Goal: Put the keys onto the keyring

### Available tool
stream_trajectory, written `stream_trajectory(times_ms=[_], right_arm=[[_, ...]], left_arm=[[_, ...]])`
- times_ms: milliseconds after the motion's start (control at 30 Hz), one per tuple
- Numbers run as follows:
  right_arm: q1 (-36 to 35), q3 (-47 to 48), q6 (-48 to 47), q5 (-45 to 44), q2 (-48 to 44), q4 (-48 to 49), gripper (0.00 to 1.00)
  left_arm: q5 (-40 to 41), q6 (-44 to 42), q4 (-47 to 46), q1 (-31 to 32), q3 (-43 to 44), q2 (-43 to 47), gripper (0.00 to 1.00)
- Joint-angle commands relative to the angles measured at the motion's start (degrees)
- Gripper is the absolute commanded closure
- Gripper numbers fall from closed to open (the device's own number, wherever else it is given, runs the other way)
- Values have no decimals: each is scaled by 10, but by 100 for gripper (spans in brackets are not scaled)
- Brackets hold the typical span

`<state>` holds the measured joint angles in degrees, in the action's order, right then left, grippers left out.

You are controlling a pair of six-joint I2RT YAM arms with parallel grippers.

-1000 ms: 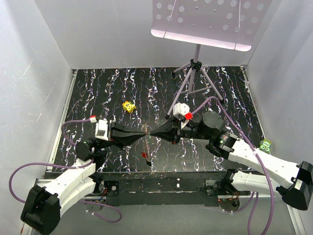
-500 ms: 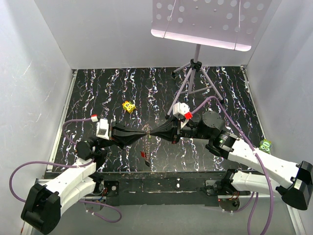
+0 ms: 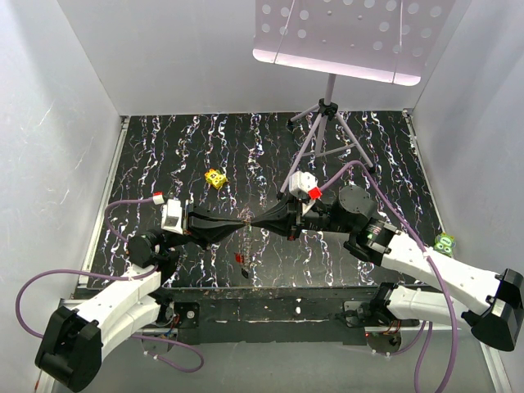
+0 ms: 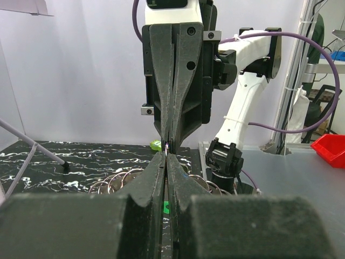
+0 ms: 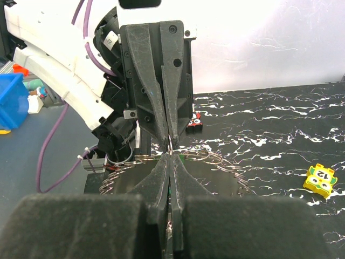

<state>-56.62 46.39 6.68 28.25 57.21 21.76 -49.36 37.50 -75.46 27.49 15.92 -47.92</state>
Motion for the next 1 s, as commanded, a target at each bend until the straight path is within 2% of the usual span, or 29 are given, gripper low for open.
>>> stream_trajectory(times_ms=[0, 967], right_arm=[[0, 33, 0, -9, 1, 36, 99], [0, 34, 5, -13, 9, 37, 99]], left_arm=[[-4, -8, -114, -1, 4, 1, 100], [0, -16, -106, -1, 1, 3, 100]])
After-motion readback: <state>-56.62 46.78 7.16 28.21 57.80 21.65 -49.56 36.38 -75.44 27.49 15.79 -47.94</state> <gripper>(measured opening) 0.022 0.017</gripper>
